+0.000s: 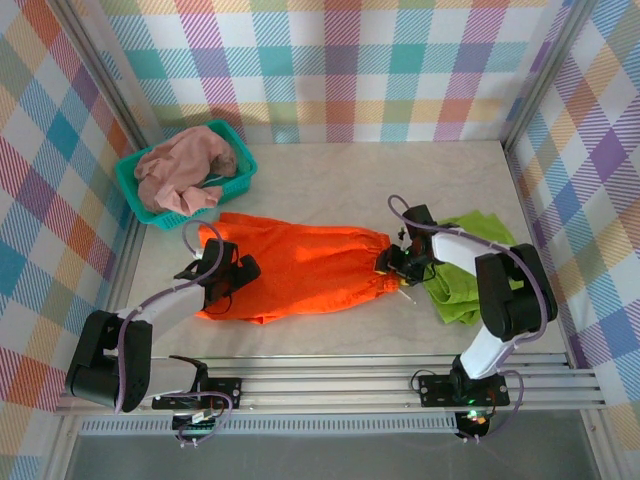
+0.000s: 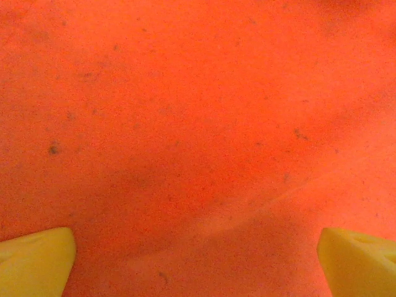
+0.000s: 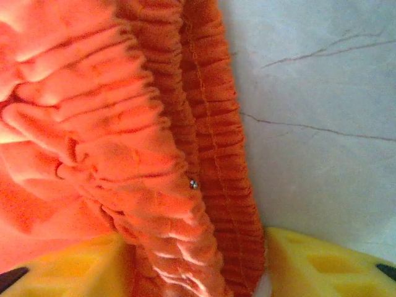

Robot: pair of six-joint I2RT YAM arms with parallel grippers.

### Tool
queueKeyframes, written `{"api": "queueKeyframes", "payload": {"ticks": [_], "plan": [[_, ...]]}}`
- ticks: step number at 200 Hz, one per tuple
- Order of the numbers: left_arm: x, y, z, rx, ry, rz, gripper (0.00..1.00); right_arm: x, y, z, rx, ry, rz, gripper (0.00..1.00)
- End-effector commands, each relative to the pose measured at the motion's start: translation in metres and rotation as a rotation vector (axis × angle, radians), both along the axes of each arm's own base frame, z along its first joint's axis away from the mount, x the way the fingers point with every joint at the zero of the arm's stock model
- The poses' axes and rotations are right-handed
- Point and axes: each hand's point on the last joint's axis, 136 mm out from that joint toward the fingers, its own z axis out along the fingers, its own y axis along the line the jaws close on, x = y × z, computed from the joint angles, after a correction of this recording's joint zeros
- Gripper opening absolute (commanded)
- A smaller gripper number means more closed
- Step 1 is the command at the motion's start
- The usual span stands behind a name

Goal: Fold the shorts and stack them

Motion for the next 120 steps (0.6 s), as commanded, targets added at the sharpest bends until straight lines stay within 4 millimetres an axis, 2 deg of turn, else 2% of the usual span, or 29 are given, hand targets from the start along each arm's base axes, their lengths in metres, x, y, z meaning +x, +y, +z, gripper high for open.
{"api": "queueKeyframes", "payload": {"ticks": [1,26,63,83,120], "plan": [[-0.008,0.006,-0.008,0.014,0.029,0.014,1.0,0.005,0.012,0.002,0.024,-0.011,0.042,0.41],[-0.008,0.006,-0.004,0.017,0.02,0.013,1.0,0.009,0.008,0.009,-0.011,-0.045,0.071,0.22],[-0.006,0.006,0.004,0.016,-0.001,0.012,1.0,0.017,-0.001,0.024,-0.095,-0.106,0.126,0.0],[-0.005,0.004,0.01,0.006,-0.011,0.005,1.0,0.022,-0.008,0.039,-0.154,-0.143,0.154,0.0],[-0.002,0.001,0.038,-0.019,-0.078,-0.012,1.0,0.031,-0.021,0.088,-0.257,-0.244,0.206,0.0]]}}
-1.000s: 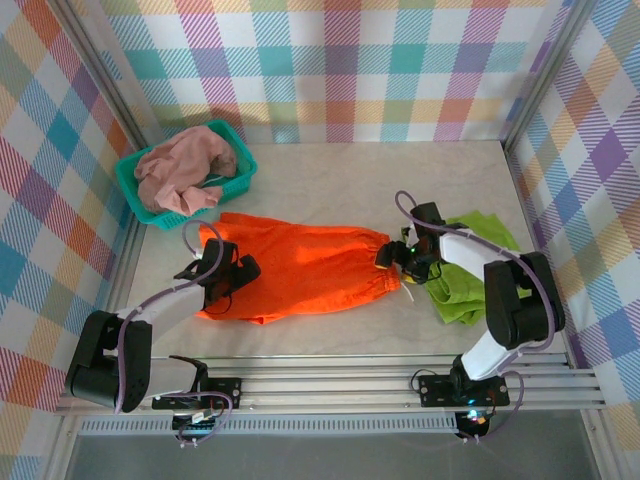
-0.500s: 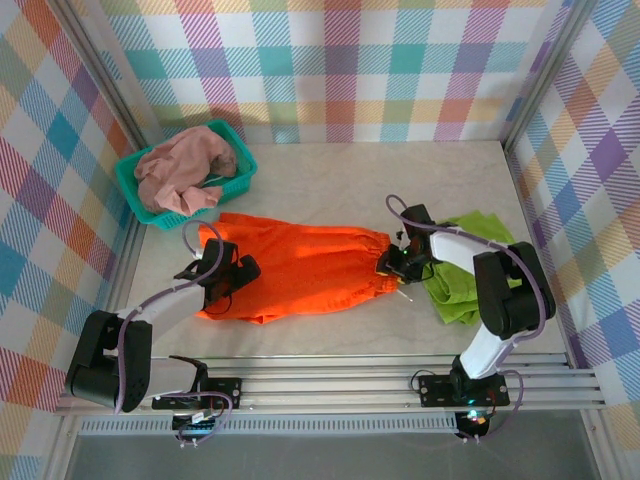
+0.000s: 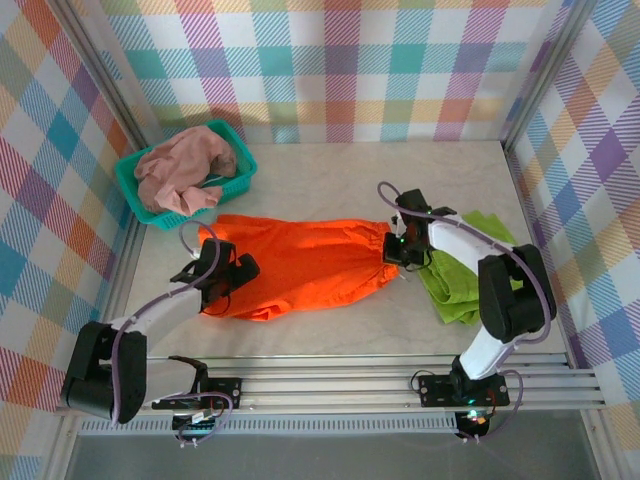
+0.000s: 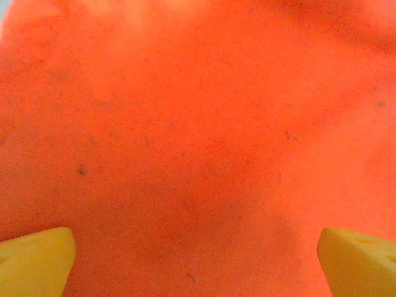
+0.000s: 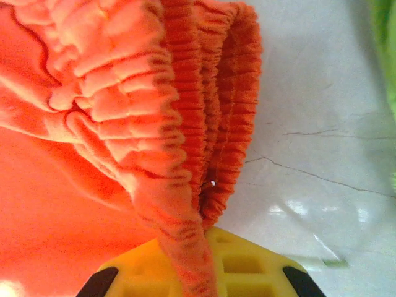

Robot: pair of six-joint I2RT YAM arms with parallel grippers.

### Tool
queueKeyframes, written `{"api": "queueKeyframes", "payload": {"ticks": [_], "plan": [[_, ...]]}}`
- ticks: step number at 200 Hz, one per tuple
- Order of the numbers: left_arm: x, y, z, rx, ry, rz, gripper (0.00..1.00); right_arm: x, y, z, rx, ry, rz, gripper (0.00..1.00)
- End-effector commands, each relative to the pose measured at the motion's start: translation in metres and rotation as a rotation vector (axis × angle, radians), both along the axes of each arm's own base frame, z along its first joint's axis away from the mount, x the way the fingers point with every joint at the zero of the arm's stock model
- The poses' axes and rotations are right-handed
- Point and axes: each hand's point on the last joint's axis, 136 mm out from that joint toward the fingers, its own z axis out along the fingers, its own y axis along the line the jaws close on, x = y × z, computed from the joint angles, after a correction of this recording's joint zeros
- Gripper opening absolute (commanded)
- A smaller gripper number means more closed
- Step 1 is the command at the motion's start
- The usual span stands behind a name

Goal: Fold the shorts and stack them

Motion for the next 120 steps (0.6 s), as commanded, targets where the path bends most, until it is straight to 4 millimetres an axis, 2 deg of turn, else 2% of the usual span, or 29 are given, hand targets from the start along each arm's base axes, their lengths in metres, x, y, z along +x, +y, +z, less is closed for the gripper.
{"api": "queueKeyframes", "payload": {"ticks": [1,28,46,90,120], "plan": [[0.001,0.0,0.022,-0.008,-0.042,-0.011,1.0,0.003,-0.015,0.044,-0.104,-0.095,0.059,0.0],[0.004,-0.003,0.047,-0.034,-0.115,-0.024,1.0,0.006,-0.029,0.084,-0.22,-0.156,0.102,0.0],[0.005,-0.006,0.058,-0.05,-0.144,-0.041,1.0,0.008,-0.042,0.11,-0.321,-0.193,0.124,0.0],[0.003,-0.017,0.056,-0.094,-0.135,-0.086,1.0,0.02,-0.078,0.169,-0.562,-0.298,0.115,0.0],[0.003,-0.028,0.052,-0.143,-0.122,-0.117,0.97,0.03,-0.084,0.2,-0.659,-0.353,0.111,0.0]]}}
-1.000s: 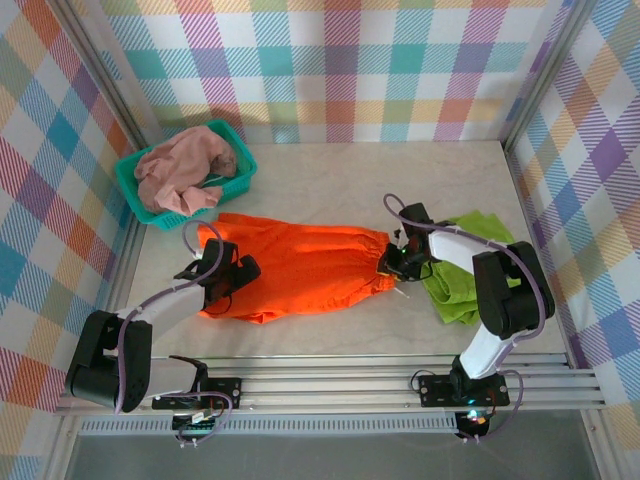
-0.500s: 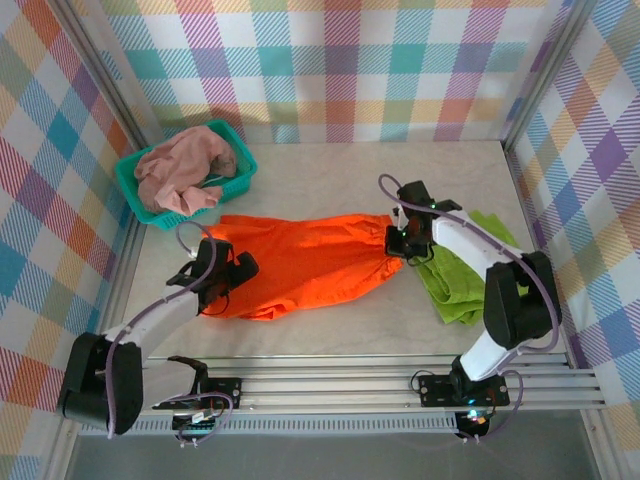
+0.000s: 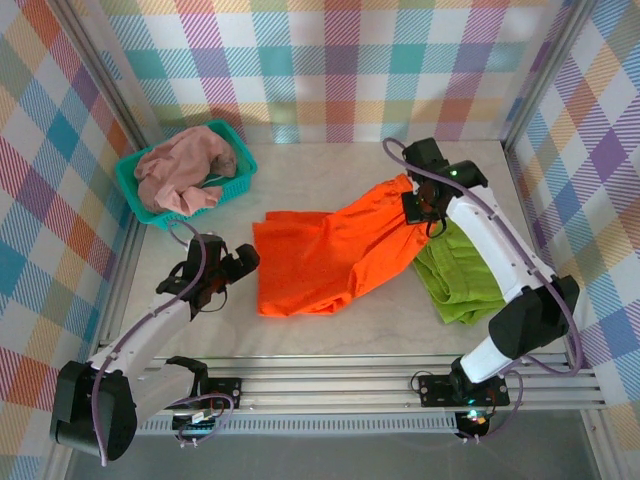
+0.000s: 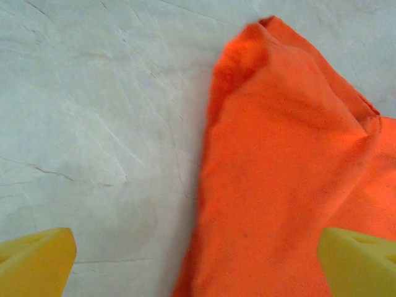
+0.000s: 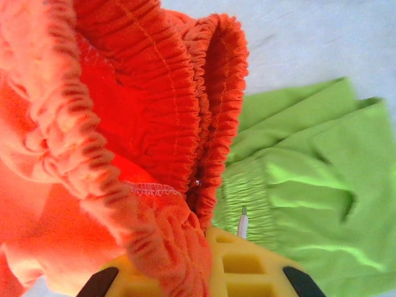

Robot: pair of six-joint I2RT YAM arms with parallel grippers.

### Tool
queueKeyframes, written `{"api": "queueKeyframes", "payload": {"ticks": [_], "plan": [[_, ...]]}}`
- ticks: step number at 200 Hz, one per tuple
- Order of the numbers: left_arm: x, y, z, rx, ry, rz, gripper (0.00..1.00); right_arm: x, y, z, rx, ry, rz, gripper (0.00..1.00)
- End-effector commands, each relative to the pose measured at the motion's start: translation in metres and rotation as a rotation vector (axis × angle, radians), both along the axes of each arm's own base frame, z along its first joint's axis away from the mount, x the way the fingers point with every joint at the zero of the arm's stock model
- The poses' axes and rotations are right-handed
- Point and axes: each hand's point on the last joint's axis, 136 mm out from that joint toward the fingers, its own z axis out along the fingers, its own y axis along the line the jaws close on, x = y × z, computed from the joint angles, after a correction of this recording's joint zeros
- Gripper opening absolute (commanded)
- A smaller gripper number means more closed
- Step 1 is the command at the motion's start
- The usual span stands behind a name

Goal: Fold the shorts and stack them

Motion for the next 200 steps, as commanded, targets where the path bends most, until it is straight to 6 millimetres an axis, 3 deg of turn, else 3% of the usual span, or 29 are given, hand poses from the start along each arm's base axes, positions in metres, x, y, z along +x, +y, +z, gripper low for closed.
{"api": "queueKeyframes", "payload": {"ticks": [1,36,61,160,200], "plan": [[0.001,-0.011,0.001,-0.04,0.011,-0.049,0.97,0.0,-0.022,0.029,-0.173,-0.04,-0.01,0.0],[0.002,-0.027,0.0,-0.092,0.019,-0.098,0.91,0.013,-0.015,0.051,-0.322,-0.083,0.003,0.0],[0.003,-0.034,0.0,-0.109,0.025,-0.12,0.91,0.015,0.009,0.046,-0.36,-0.075,0.035,0.0],[0.003,-0.036,-0.009,-0.104,0.044,-0.115,0.98,-0.01,0.127,-0.027,-0.379,0.052,0.156,0.0],[0.001,-0.028,-0.012,-0.081,0.047,-0.069,0.98,-0.032,0.181,-0.062,-0.258,0.139,0.227,0.0]]}}
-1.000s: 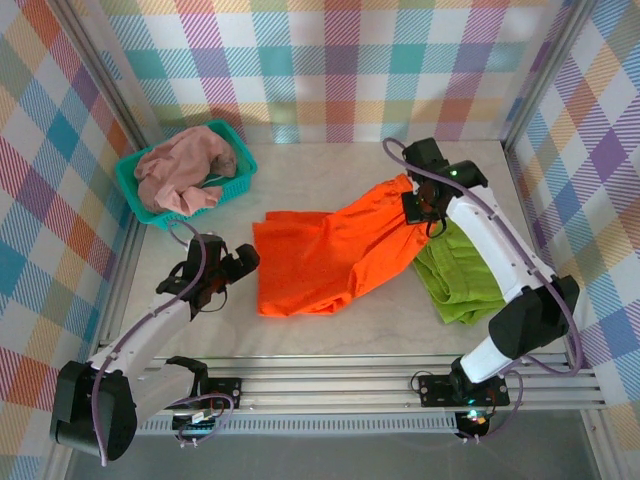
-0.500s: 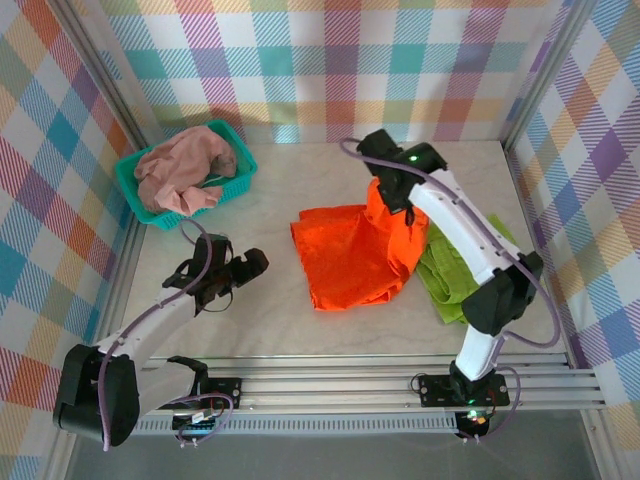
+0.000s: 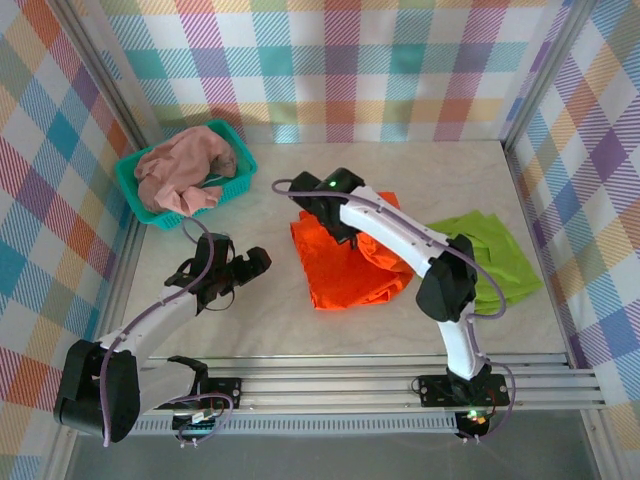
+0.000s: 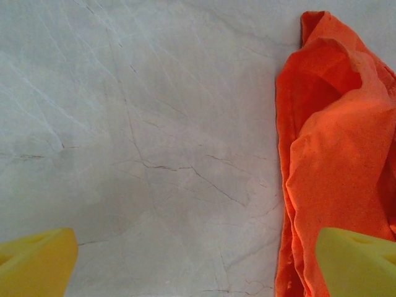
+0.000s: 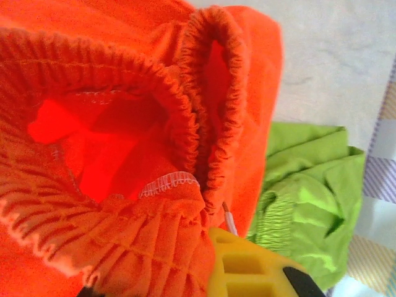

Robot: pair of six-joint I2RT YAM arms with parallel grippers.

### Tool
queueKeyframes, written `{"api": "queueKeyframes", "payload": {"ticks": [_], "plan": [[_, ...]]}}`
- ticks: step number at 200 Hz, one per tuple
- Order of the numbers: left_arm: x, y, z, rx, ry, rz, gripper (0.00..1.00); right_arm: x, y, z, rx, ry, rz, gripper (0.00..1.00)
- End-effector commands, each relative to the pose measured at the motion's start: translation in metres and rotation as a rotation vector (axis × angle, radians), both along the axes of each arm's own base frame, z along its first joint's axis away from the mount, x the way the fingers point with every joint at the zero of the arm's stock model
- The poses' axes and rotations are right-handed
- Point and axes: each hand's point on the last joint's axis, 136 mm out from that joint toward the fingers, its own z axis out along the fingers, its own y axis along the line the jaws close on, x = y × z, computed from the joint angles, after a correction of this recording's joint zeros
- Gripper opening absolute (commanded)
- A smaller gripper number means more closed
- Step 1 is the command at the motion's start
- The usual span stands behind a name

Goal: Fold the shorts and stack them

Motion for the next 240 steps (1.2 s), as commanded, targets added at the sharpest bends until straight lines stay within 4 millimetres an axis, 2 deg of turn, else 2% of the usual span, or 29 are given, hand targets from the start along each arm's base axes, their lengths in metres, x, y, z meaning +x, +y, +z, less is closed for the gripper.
{"api": "queueKeyframes", "payload": {"ticks": [1,17,37,46,61,67,85,97,111,121,142,156,166,199,218,240], "plan": [[0.002,0.004,0.004,0.012,-0.017,0.035,0.99,-0.019,0.029,-0.012,0.105,0.075,-0.007,0.0],[0.002,0.007,0.005,0.014,-0.02,0.059,0.99,-0.031,0.055,-0.03,0.205,0.157,0.001,0.09],[0.004,0.011,0.011,0.014,-0.036,0.087,0.99,-0.051,0.093,-0.05,0.379,0.307,0.042,0.28],[0.005,0.012,0.017,0.015,-0.05,0.094,0.99,-0.062,0.113,-0.051,0.49,0.382,0.077,0.37],[0.007,0.013,0.032,0.01,-0.08,0.101,1.0,-0.079,0.141,-0.035,0.685,0.472,0.133,0.53],[0.008,0.013,0.039,0.006,-0.093,0.102,1.0,-0.084,0.15,-0.021,0.776,0.49,0.16,0.59],[0.011,0.009,0.063,-0.023,-0.137,0.086,1.0,-0.094,0.158,0.019,1.021,0.515,0.21,0.76],[0.014,0.0,0.08,-0.063,-0.161,0.053,1.0,-0.092,0.147,0.044,1.157,0.487,0.215,0.84],[0.017,-0.013,0.095,-0.118,-0.173,0.003,0.99,-0.084,0.124,0.052,1.254,0.44,0.158,0.89],[0.02,-0.025,0.103,-0.161,-0.17,-0.035,0.98,-0.077,0.105,0.048,1.28,0.399,0.108,0.91],[0.025,-0.05,0.111,-0.218,-0.144,-0.104,0.95,-0.061,0.067,0.025,1.284,0.336,-0.03,0.91],[0.027,-0.069,0.106,-0.219,-0.092,-0.14,0.92,-0.052,0.05,0.011,1.315,0.329,-0.113,0.92],[0.023,-0.084,0.094,-0.208,-0.019,-0.179,0.91,-0.045,0.041,0.001,1.337,0.325,-0.157,0.92],[0.022,-0.13,0.068,-0.214,0.089,-0.257,0.88,-0.034,0.02,-0.03,1.319,0.322,-0.262,0.92],[0.021,-0.149,0.051,-0.195,0.142,-0.276,0.87,-0.031,0.004,-0.051,1.264,0.301,-0.34,0.93],[0.022,-0.163,0.033,-0.18,0.188,-0.283,0.85,-0.03,-0.012,-0.066,1.261,0.277,-0.405,0.93]]}}
